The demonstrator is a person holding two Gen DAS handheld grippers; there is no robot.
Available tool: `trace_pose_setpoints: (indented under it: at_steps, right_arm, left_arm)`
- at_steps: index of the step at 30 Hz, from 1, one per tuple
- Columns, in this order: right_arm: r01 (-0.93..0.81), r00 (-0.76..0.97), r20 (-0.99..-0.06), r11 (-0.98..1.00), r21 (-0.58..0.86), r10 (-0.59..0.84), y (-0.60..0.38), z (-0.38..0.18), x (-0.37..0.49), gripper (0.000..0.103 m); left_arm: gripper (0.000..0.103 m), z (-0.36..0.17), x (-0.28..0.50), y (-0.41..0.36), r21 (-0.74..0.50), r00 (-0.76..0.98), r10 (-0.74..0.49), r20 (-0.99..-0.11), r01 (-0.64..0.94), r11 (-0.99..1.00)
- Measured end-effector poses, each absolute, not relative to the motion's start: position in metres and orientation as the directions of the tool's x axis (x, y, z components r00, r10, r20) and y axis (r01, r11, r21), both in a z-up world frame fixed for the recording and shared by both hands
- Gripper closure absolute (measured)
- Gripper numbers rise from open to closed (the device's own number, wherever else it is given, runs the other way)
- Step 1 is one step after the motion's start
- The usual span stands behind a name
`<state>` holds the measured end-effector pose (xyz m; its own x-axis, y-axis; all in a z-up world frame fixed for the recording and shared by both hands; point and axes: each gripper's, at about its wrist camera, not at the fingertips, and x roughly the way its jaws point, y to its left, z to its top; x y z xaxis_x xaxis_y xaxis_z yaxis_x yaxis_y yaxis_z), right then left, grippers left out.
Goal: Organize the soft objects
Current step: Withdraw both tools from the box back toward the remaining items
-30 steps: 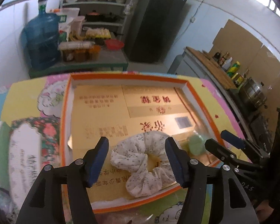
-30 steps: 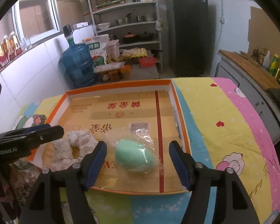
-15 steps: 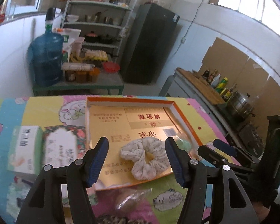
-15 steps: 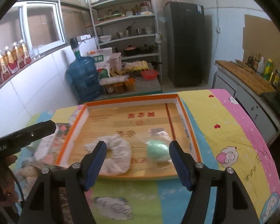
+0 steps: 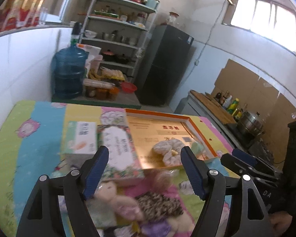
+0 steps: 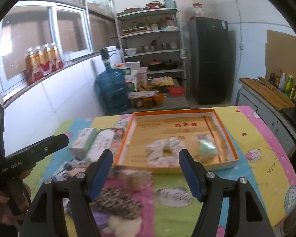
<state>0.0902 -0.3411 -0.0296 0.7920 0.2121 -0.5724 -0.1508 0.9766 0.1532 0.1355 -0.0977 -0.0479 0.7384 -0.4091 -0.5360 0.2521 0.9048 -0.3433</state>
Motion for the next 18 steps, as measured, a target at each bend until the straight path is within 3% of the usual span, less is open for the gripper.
trace_pose_setpoints:
  at_steps: [4,9,18]
  right_arm:
    - [-0.178,0.791,-0.568,0.974,0.143,0.228,-0.320,-0.027,0.071,0.034]
    - [-0.206,0.788,-0.566,0.970,0.132,0.244,-0.299,-0.025,0.052,0.034]
    - [-0.226,0.768,-0.585,0.965,0.133,0.260,-0.278,-0.030,0.039,0.034]
  left_arm:
    - [0.026,-0.054,0.118,-0.067,-0.378,0.736,-0.409,-0.539,0.222,0.899]
    - [0.026,-0.054,0.098,-0.047,-0.281,0.765,-0.323,-0.557,0.192,0.940]
    - [0.026,-0.055,0.072,-0.011,-0.260,0.802,-0.246,-0.544,0.117,0.958]
